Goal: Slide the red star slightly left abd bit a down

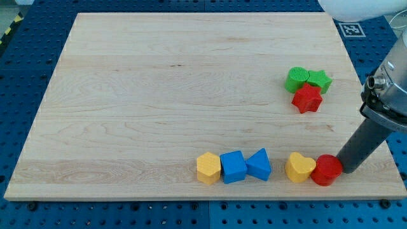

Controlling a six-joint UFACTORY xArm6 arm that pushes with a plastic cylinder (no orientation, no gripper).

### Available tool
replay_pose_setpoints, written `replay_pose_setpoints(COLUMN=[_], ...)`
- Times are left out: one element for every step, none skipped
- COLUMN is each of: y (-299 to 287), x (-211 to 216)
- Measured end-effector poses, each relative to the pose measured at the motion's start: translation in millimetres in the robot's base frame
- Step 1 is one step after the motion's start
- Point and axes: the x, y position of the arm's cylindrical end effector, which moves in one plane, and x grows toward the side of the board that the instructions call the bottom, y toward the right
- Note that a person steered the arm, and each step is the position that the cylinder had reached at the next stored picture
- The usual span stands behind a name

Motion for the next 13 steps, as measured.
replay_pose_setpoints(y=[3.8,29.1,52.7,52.5,36.5,9.1,-21.1,-53.2,-40.2,-4.2,5.9,-4.2,-41.3], x=[-31.1,-65.2,-96.6,-130.1,-140.8,-142.6,-139.8,-134.6,-136.0,-131.1,-113.7,-109.0,-107.9])
